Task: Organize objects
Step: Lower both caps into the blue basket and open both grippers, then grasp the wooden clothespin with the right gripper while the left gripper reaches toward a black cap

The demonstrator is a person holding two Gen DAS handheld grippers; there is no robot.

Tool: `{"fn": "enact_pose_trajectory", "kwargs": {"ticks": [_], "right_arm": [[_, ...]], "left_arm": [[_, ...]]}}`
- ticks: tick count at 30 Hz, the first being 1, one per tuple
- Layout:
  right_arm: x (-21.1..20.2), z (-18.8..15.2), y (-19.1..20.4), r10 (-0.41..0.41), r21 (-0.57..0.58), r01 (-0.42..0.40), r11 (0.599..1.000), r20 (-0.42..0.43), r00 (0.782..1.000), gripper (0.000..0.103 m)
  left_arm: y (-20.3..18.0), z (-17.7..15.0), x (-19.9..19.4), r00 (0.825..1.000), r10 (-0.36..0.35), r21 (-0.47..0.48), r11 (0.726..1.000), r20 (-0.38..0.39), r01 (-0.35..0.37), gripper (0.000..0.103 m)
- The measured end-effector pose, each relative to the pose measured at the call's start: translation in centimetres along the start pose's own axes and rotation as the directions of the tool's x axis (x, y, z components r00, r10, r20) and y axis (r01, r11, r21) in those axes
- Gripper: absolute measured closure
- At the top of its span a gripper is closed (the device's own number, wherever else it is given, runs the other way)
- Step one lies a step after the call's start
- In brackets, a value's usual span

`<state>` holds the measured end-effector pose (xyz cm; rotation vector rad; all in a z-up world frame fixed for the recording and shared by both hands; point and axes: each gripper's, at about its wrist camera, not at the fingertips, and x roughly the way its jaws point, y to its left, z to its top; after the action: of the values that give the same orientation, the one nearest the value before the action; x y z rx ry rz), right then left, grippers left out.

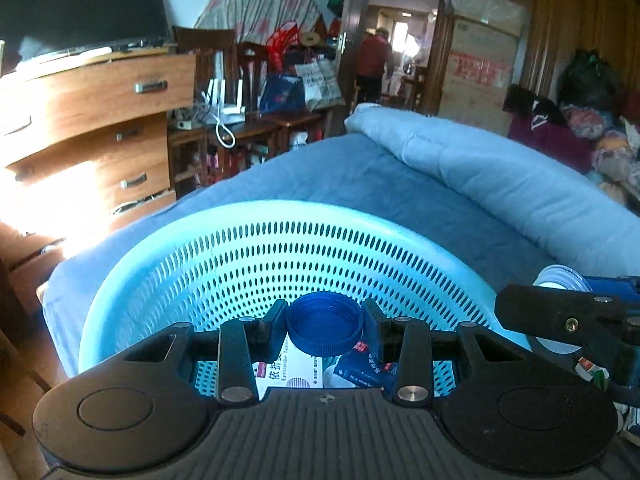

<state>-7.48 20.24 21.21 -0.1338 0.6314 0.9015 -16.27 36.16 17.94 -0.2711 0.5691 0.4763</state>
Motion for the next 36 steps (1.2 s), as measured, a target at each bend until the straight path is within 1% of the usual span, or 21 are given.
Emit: {"fn": "enact_pose_trajectory", "kwargs": {"ticks": [12,13,15,16,17,18,20,21,22,23,25,27,29,30,31,32,33,34,35,36], "right_arm": [[2.2,-0.5,-0.1,0.002,-0.005,-0.002,1.0,-0.018,1.0,0.06],[2.3,-0.5,-0.1,0.002,-0.003,-0.002,1.0,-0.017,1.0,0.06],[2.4,-0.6,0.0,0.005,-0.001,-0.005,1.0,-0.015,1.0,0.059],[2.4,-0.6,-0.1,0.003,-0.002,-0.003,1.0,-0.011,1.0,0.058],[2.2,-0.6,-0.1,-0.008,-0.002,0.008,1.0,-0.004,1.0,0.057],[2.1,-0.6,-0.2,-0.021,0.001,0.021,1.0,0.001,1.0,0.052],[1.9,-0.6,-0.6,-0.027,0.012,0.027,1.0,0.013,1.0,0.048],[1.6,-0.6,-0.9,-0.025,0.023,0.024,0.999,0.018,1.0,0.042],[1.2,-0.7,-1.2,-0.016,0.032,0.015,0.999,0.022,1.0,0.03],[0.5,-0.9,-1.5,-0.01,0.042,0.008,0.999,0.032,0.999,0.025],[-1.5,-1.4,-2.1,-0.015,0.052,0.011,0.999,0.077,0.997,0.001],[-4.5,-2.6,-2.9,-0.077,0.058,0.071,0.996,0.127,0.989,0.0],[-7.6,-4.9,-4.0,-0.152,0.073,0.142,0.987,0.168,0.974,0.0],[-9.5,-6.9,-5.0,-0.185,0.098,0.168,0.981,0.203,0.961,0.0],[-10.8,-8.8,-6.0,-0.219,0.128,0.195,0.972,0.221,0.95,0.0],[-12.0,-10.9,-7.3,-0.264,0.165,0.231,0.959,0.216,0.94,0.0],[-12.8,-13.2,-8.8,-0.316,0.199,0.279,0.94,0.191,0.929,0.0],[-13.5,-15.5,-10.4,-0.372,0.226,0.334,0.915,0.153,0.915,0.0],[-14.0,-17.7,-12.1,-0.431,0.253,0.396,0.883,0.102,0.896,0.0],[-14.7,-20.1,-14.3,-0.485,0.288,0.455,0.843,0.04,0.874,0.002]], "left_arm": [[0.5,-0.3,1.4,1.0,0.002,-0.007,1.0,-0.008,-0.002,0.063],[0.5,-0.3,1.4,1.0,0.003,-0.006,1.0,-0.007,-0.003,0.061],[0.4,-0.4,1.4,1.0,0.008,-0.003,1.0,-0.005,-0.008,0.055],[0.4,-0.4,1.3,1.0,0.012,-0.001,1.0,-0.001,-0.012,0.045],[0.3,-0.4,1.3,1.0,0.017,0.0,1.0,0.007,-0.017,0.04],[0.3,-0.4,1.2,1.0,0.019,0.001,1.0,0.013,-0.019,0.038],[0.3,-0.4,1.0,1.0,0.023,0.001,1.0,0.02,-0.023,0.029],[0.2,-0.4,0.9,1.0,0.018,0.005,1.0,0.023,-0.018,0.026],[0.1,-0.3,0.8,1.0,0.005,0.007,1.0,0.026,-0.006,0.022],[-0.1,-0.3,0.5,0.999,-0.005,0.009,1.0,0.034,0.005,0.021],[-0.8,-0.1,-0.3,0.998,-0.012,0.018,1.0,0.068,0.01,0.018],[-2.1,0.2,-1.5,0.993,-0.05,0.034,0.998,0.111,0.046,0.015],[-4.1,0.5,-2.9,0.981,-0.11,0.074,0.992,0.16,0.1,0.01],[-5.2,0.6,-3.6,0.973,-0.142,0.096,0.987,0.182,0.126,0.008],[-6.6,0.6,-4.4,0.963,-0.18,0.117,0.98,0.2,0.159,0.006],[-8.3,0.6,-5.1,0.948,-0.235,0.144,0.968,0.213,0.208,0.003],[-9.6,0.4,-5.5,0.935,-0.281,0.168,0.954,0.217,0.247,0.001],[-11.4,0.1,-5.9,0.917,-0.333,0.2,0.935,0.219,0.291,0.0],[-13.3,-0.4,-6.2,0.897,-0.388,0.237,0.911,0.212,0.339,0.0],[-15.3,-0.9,-6.2,0.88,-0.435,0.265,0.886,0.191,0.38,0.0]]}}
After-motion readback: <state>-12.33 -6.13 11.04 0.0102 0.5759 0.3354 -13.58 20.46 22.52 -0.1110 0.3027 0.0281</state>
